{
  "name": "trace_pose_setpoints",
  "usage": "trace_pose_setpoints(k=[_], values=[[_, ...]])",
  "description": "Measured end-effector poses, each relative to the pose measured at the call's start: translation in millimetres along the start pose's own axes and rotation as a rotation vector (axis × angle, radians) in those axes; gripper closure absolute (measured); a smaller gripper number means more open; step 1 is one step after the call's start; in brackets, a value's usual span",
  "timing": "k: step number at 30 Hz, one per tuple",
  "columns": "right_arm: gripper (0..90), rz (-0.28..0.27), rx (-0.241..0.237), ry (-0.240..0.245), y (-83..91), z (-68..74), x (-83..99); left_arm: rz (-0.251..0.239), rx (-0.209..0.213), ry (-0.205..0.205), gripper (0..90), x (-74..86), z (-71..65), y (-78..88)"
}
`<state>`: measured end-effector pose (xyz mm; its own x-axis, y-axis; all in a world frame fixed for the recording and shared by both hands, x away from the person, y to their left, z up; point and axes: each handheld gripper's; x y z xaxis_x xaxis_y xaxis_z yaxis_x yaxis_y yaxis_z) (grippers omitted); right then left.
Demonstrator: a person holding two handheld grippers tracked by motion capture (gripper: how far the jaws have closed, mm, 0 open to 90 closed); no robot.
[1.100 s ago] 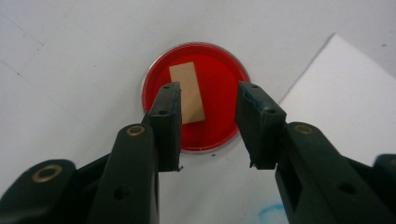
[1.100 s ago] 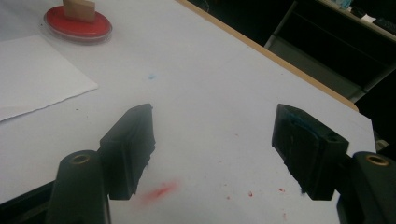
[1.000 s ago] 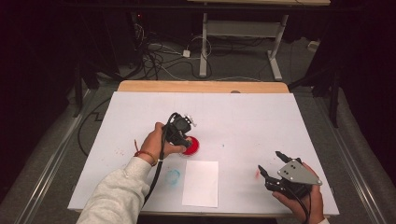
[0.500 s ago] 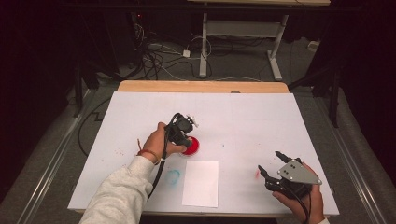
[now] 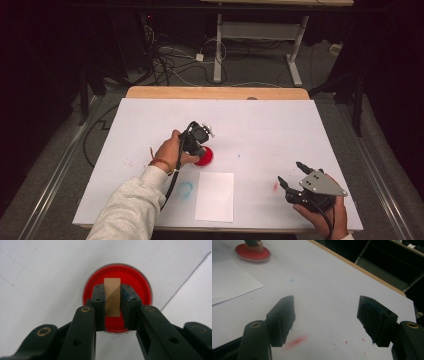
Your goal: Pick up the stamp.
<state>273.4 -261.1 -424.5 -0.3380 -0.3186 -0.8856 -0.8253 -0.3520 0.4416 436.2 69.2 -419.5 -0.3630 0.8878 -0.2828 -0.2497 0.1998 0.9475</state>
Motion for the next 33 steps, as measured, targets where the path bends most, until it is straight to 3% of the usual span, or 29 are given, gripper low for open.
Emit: trace_pose_setpoints(k=[15,33], values=[[30.6,0.0,-0.004,0.0,-3.2,0.2,-2.7,-0.014,0.002,-0.03,73.9,1.4,0.5,2.4],[30.4,-0.011,0.013,0.004,-1.4,0.0,-3.7,-0.065,-0.005,-0.032,73.8,11.6,6.2,34.9]])
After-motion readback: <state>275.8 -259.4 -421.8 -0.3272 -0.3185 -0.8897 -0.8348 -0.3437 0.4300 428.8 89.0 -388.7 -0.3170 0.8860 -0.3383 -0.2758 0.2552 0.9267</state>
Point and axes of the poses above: each handheld gripper's, and its own axes: y roughly backward along the jaws, x roughly out of its underside, z roughly to its left, and after that the axes turned 12 degrees about -y, right-handed
